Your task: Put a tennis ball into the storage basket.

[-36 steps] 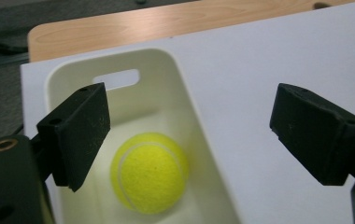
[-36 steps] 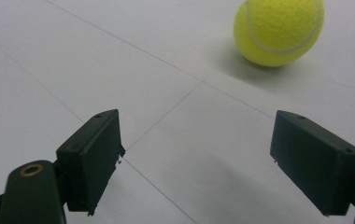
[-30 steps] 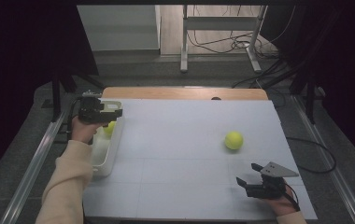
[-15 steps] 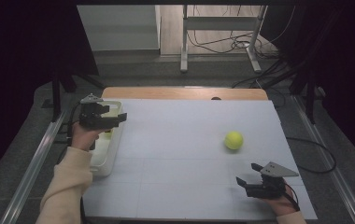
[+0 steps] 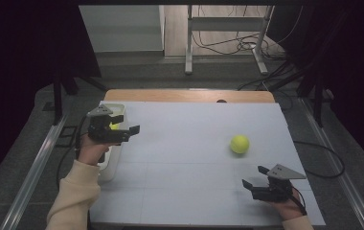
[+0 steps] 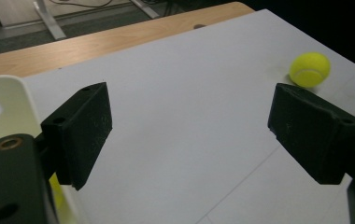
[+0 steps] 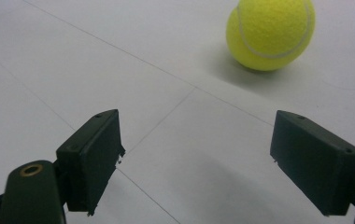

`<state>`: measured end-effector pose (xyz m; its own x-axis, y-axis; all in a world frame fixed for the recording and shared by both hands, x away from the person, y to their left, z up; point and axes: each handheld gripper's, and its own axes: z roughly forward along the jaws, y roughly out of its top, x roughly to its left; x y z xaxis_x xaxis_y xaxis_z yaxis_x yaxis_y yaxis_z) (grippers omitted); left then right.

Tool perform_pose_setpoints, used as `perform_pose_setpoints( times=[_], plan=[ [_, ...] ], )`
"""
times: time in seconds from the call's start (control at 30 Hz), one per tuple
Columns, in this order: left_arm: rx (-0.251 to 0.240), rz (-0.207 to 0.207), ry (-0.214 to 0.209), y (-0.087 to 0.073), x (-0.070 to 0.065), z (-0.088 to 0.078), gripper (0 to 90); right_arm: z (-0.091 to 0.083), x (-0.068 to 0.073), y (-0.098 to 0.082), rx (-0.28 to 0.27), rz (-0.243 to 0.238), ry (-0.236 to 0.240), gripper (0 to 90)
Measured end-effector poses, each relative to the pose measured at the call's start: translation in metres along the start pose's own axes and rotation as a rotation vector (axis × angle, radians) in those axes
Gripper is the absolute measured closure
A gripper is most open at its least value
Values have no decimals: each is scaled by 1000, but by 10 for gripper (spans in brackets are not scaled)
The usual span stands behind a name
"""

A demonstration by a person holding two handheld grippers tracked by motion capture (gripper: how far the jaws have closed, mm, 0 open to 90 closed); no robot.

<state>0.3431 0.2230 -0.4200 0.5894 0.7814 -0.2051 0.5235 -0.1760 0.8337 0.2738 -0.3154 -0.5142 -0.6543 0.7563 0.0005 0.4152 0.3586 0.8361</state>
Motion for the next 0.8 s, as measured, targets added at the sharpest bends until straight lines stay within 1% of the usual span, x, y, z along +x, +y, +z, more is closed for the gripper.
perform_pose_setpoints(
  times=[0.2,0.23,0.47,0.5,0.6,0.8],
  plan=[
    [13,16,-4,-2,-6,2,143,0,-1,-1,-4,-3,-4,171],
    [14,19,-10,-2,-8,4,143,0,-1,-1,3,-9,-4,172],
    [27,34,-27,-3,-17,10,142,1,-1,-1,1,-19,4,171],
    [27,47,-37,-2,-21,11,142,1,-1,-1,2,-21,4,171],
    [32,58,-41,-3,-24,13,141,1,0,-2,4,-21,3,172],
    [24,62,-56,-3,-29,16,141,1,0,-2,6,-22,3,171]
  ],
)
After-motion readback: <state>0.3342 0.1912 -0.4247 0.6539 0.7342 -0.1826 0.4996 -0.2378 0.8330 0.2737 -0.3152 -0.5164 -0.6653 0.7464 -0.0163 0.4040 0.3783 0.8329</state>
